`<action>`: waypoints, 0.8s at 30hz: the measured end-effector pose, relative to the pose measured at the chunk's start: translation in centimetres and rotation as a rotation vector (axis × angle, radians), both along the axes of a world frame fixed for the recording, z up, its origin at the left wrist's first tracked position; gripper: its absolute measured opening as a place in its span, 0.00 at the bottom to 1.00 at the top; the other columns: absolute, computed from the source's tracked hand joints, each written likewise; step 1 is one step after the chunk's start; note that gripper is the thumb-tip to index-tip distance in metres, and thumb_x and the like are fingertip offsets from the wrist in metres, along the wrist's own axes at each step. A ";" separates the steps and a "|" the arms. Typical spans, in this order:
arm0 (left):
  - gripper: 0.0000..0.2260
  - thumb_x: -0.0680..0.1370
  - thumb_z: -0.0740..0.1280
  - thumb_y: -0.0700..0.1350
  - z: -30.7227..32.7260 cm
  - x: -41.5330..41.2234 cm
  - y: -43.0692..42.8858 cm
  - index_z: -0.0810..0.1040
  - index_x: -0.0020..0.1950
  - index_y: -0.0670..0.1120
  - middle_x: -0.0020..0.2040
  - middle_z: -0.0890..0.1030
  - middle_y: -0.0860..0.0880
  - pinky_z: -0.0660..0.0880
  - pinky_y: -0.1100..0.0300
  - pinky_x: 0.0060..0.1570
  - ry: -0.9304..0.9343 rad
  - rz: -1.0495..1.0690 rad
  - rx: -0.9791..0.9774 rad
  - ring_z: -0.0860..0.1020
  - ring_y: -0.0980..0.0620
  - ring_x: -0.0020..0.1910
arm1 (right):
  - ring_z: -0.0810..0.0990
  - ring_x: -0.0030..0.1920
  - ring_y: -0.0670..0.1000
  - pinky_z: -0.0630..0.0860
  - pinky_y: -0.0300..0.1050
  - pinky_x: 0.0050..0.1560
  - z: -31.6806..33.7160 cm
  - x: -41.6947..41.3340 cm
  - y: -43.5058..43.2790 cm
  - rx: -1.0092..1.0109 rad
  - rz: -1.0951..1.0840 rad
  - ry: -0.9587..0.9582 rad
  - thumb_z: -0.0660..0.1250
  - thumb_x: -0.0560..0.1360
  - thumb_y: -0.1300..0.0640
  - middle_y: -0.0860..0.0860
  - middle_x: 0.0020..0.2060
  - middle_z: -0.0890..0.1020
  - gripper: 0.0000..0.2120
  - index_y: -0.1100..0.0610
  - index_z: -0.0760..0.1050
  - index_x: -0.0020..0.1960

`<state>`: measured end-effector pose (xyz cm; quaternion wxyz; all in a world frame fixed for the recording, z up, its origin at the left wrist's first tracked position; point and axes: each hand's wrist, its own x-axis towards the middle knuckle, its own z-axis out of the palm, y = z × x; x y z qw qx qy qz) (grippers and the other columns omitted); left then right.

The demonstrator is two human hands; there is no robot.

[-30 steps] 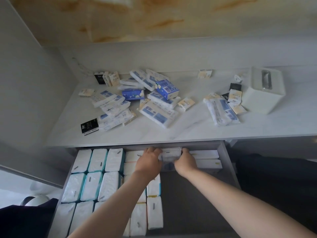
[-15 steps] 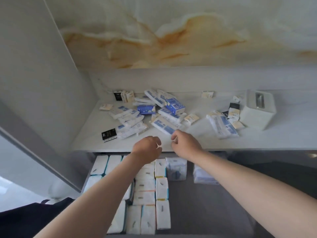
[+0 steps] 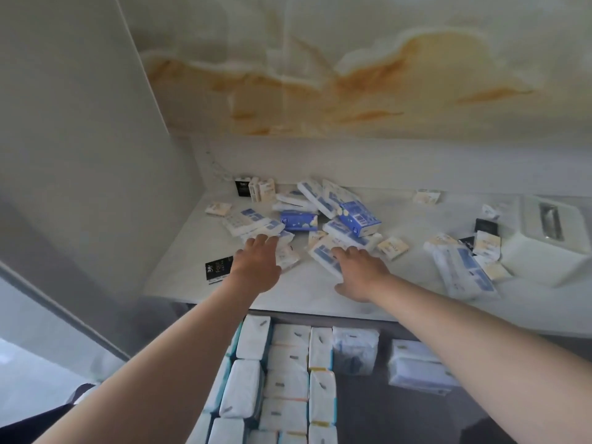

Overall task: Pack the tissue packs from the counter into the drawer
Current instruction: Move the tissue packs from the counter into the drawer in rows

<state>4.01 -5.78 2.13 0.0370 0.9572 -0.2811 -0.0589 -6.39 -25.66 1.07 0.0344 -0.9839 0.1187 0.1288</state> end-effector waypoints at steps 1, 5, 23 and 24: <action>0.30 0.78 0.64 0.51 -0.4 0.4 0.0 0.57 0.77 0.50 0.72 0.64 0.47 0.68 0.46 0.63 0.025 0.002 0.001 0.64 0.44 0.69 | 0.71 0.64 0.59 0.74 0.53 0.52 -0.3 0.4 -0.1 0.013 0.012 -0.017 0.67 0.75 0.52 0.55 0.66 0.70 0.34 0.51 0.56 0.76; 0.32 0.77 0.65 0.54 -1.7 1.1 -0.7 0.56 0.77 0.51 0.71 0.65 0.46 0.65 0.48 0.66 -0.014 -0.005 -0.001 0.65 0.43 0.68 | 0.78 0.56 0.57 0.70 0.46 0.41 -0.5 1.7 -0.5 -0.014 0.075 -0.172 0.64 0.74 0.63 0.55 0.58 0.79 0.25 0.54 0.67 0.71; 0.26 0.74 0.73 0.52 -2.0 1.1 0.4 0.72 0.71 0.54 0.66 0.68 0.48 0.64 0.53 0.67 0.203 0.049 -0.315 0.64 0.46 0.66 | 0.82 0.39 0.55 0.75 0.41 0.33 1.6 5.0 1.6 1.132 -0.683 -0.491 0.68 0.74 0.61 0.53 0.39 0.83 0.04 0.56 0.80 0.47; 0.25 0.75 0.73 0.50 -2.1 1.3 0.8 0.72 0.71 0.54 0.68 0.68 0.49 0.62 0.54 0.69 0.262 0.063 -0.352 0.63 0.47 0.68 | 0.84 0.42 0.56 0.79 0.44 0.35 1.4 4.9 1.7 1.204 -0.703 -0.451 0.71 0.75 0.60 0.55 0.43 0.84 0.06 0.57 0.81 0.52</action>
